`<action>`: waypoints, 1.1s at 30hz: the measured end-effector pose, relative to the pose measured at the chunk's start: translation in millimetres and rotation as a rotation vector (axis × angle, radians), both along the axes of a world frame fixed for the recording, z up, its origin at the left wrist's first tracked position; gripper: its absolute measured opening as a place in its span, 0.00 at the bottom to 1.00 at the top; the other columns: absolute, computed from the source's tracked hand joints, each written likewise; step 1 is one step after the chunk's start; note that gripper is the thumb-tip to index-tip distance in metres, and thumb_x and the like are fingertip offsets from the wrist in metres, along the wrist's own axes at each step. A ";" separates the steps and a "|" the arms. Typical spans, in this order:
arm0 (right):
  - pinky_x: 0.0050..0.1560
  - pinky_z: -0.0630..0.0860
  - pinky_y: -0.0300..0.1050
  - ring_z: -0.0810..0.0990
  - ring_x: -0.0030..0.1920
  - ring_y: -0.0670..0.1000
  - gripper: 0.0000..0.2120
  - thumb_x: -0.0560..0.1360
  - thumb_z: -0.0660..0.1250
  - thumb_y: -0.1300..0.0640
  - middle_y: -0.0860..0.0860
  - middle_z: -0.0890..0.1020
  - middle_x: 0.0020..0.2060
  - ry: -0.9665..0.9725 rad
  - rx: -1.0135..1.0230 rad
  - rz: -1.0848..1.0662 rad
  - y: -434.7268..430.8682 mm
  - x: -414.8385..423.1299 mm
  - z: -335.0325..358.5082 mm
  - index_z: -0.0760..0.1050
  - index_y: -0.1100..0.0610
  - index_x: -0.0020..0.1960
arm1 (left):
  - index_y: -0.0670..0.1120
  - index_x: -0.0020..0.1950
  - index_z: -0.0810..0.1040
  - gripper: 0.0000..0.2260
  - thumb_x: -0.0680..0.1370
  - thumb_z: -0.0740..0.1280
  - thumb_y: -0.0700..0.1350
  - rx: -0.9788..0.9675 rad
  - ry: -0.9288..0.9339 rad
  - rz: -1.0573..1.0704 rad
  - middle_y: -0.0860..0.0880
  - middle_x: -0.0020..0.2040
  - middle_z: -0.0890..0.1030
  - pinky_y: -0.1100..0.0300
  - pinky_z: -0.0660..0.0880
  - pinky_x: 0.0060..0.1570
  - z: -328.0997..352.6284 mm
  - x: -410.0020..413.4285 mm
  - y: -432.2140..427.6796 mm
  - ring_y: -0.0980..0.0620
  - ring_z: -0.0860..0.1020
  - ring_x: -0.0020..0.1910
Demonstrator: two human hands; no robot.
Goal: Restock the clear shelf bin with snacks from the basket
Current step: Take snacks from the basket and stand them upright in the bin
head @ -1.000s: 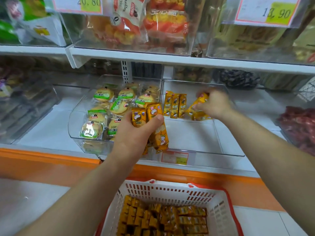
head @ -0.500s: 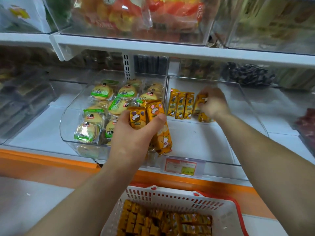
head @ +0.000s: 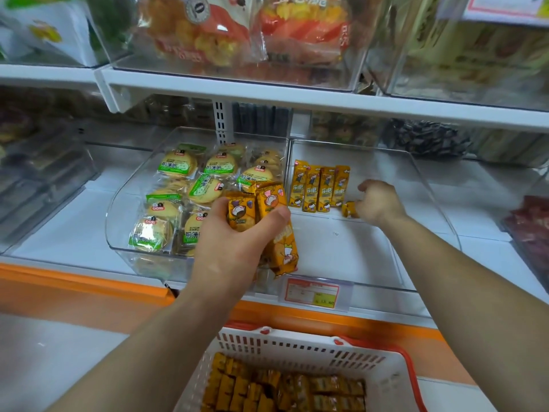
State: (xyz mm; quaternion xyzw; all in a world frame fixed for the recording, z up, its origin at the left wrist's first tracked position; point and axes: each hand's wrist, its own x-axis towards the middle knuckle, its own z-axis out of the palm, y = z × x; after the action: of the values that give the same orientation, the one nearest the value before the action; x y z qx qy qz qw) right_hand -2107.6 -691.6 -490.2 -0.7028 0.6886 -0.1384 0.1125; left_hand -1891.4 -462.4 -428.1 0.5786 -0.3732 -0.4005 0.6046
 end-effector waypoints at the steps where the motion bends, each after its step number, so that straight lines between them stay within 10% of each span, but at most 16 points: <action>1: 0.61 0.77 0.52 0.76 0.63 0.60 0.23 0.76 0.66 0.62 0.58 0.75 0.67 0.046 0.056 0.014 1.7 -0.5 -1.2 0.72 0.59 0.70 | 0.53 0.53 0.79 0.14 0.72 0.77 0.52 0.001 0.004 -0.004 0.57 0.41 0.86 0.67 0.78 0.29 -0.2 0.0 0.3 0.57 0.86 0.37; 10: 0.41 0.70 0.43 0.82 0.49 0.53 0.11 0.74 0.65 0.46 0.50 0.83 0.47 0.449 0.151 0.090 26.8 7.7 9.5 0.77 0.53 0.48 | 0.53 0.55 0.79 0.15 0.71 0.78 0.53 0.031 0.032 -0.012 0.56 0.41 0.87 0.68 0.78 0.29 -2.9 0.9 -0.6 0.57 0.86 0.39; 18: 0.31 0.75 0.41 0.79 0.32 0.51 0.06 0.78 0.67 0.61 0.56 0.80 0.39 -0.841 0.495 0.302 86.5 2.6 57.9 0.74 0.52 0.53 | 0.53 0.52 0.80 0.13 0.71 0.78 0.53 0.033 0.063 0.000 0.52 0.42 0.87 0.65 0.79 0.29 -1.5 1.6 0.6 0.53 0.87 0.38; 24: 0.35 0.79 0.41 0.82 0.36 0.52 0.06 0.70 0.73 0.57 0.53 0.82 0.34 -1.071 0.475 0.292 134.1 -3.1 90.0 0.75 0.53 0.40 | 0.55 0.52 0.80 0.12 0.72 0.78 0.54 0.046 0.110 -0.043 0.52 0.42 0.87 0.62 0.80 0.30 0.4 -2.9 6.0 0.53 0.87 0.40; 28: 0.32 0.74 0.39 0.76 0.31 0.47 0.09 0.63 0.74 0.54 0.51 0.78 0.30 -1.183 0.462 0.308 162.9 -1.7 92.6 0.75 0.54 0.35 | 0.56 0.53 0.82 0.13 0.72 0.77 0.56 0.081 0.099 -0.094 0.50 0.47 0.88 0.45 0.84 0.48 0.9 -8.7 7.9 0.48 0.87 0.47; 33: 0.35 0.78 0.42 0.82 0.41 0.54 0.31 0.64 0.80 0.64 0.56 0.82 0.50 -1.145 0.531 0.418 181.8 -4.5 84.4 0.76 0.47 0.63 | 0.52 0.57 0.82 0.19 0.69 0.77 0.56 0.046 0.117 -0.142 0.50 0.48 0.88 0.51 0.85 0.43 6.4 -20.0 10.2 0.48 0.88 0.46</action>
State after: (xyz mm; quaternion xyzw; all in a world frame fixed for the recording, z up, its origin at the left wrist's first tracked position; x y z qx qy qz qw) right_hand -2112.2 -509.8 -405.8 -0.5854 0.3801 -0.2910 0.6543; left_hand -1911.5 -452.2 -421.7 0.5402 -0.3681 -0.4839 0.5819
